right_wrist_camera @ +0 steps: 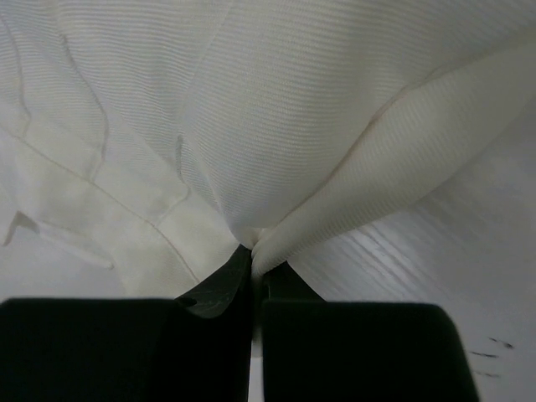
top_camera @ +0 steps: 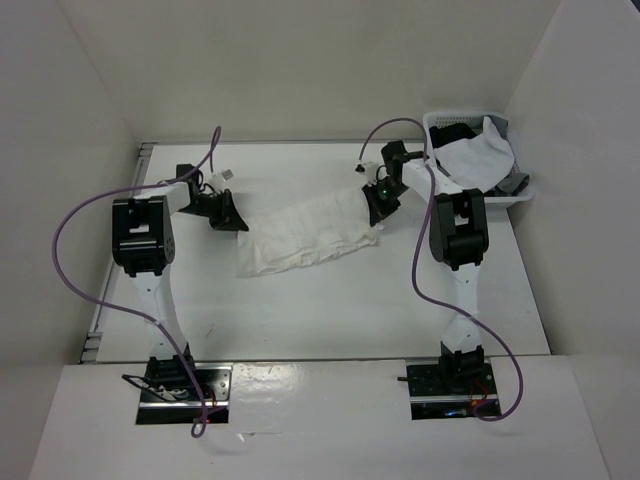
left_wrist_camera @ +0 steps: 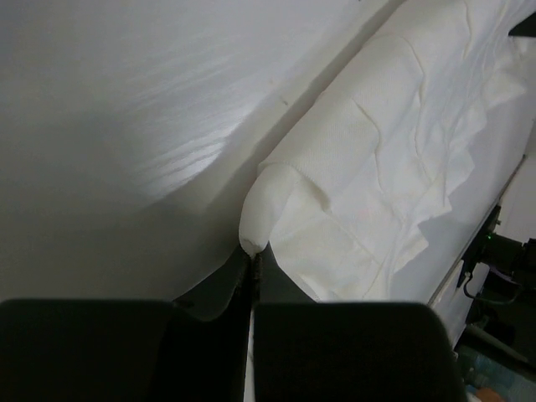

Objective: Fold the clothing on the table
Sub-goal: Fold the skirt

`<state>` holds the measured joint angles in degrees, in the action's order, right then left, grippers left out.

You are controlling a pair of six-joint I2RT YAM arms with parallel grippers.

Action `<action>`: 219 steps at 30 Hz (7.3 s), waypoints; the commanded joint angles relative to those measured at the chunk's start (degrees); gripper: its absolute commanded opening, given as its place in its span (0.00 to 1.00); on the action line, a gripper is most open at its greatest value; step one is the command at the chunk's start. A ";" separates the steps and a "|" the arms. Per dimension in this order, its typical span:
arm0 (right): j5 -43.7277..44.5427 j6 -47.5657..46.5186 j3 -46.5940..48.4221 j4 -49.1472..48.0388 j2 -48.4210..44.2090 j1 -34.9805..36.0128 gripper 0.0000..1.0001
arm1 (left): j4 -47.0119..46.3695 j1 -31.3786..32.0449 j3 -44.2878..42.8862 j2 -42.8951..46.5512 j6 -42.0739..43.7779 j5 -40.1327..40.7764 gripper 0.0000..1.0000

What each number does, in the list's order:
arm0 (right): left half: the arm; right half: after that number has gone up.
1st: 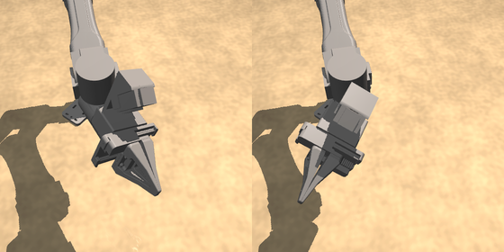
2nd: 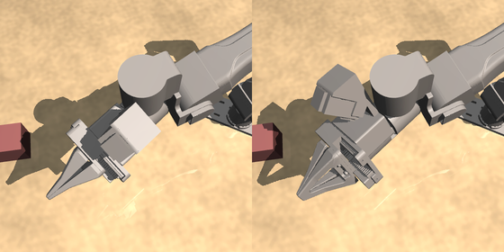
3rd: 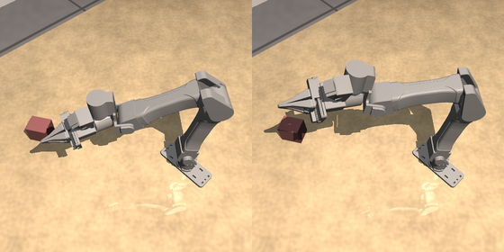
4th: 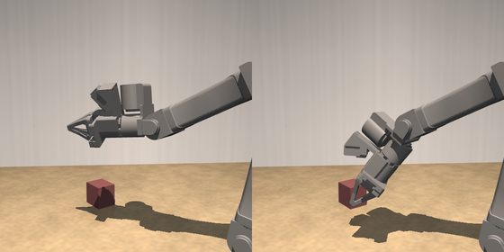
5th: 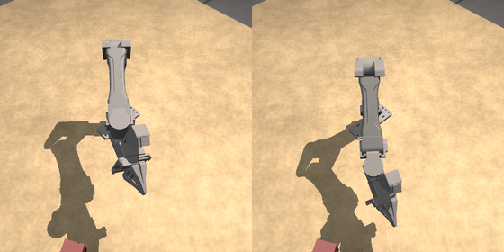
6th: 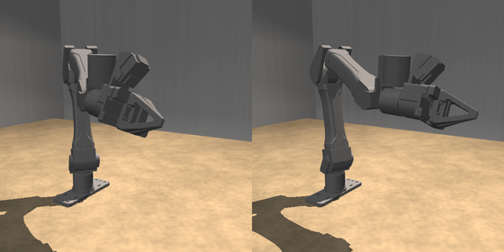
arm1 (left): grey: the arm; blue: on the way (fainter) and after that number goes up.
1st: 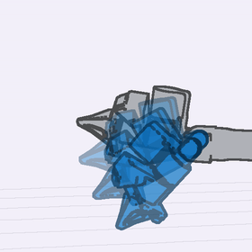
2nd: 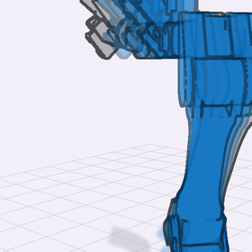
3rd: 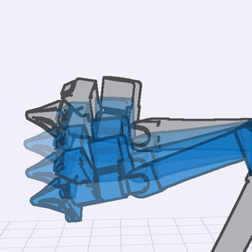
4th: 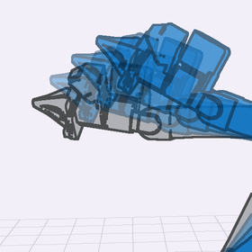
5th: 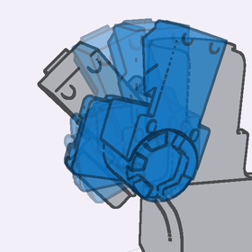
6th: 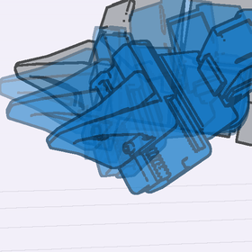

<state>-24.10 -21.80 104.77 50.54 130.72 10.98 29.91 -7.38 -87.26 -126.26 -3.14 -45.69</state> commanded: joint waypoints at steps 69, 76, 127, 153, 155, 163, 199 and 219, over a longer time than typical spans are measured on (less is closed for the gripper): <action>7.31 -1.23 34.80 16.87 6.66 34.10 0.00 | -5.65 7.64 -0.98 -5.93 -3.54 -10.91 0.00; 7.31 -1.23 35.94 17.40 8.23 34.63 0.00 | -5.13 7.64 -0.98 -5.93 -3.54 -10.91 0.00; -1.57 -9.05 28.93 23.29 -3.17 33.42 0.85 | 6.10 -1.14 2.88 3.21 6.73 -4.85 1.00; -4.38 -9.05 -26.19 13.09 -50.82 -12.47 0.87 | 31.07 10.26 -23.99 4.81 31.25 -28.22 1.00; -5.78 -9.05 -27.25 13.09 -52.13 -14.31 0.87 | 35.29 11.33 -28.30 1.20 34.86 -28.75 1.00; -8.42 -9.05 -27.78 13.62 -53.20 -20.56 0.87 | 44.36 13.52 -37.28 -10.58 41.54 -31.82 1.00; -15.27 -14.84 -30.15 16.95 -56.54 -25.66 0.89 | 40.48 18.28 -46.40 6.45 28.11 -20.15 1.00; 5.26 7.38 -51.85 -16.43 -80.00 -28.91 0.93 | 2.97 -22.06 28.88 64.99 11.83 17.49 1.00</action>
<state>-25.52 -19.79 54.70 44.71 50.74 -17.34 39.68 -27.31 -61.78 -66.70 8.69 -32.67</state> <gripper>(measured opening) 0.925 1.001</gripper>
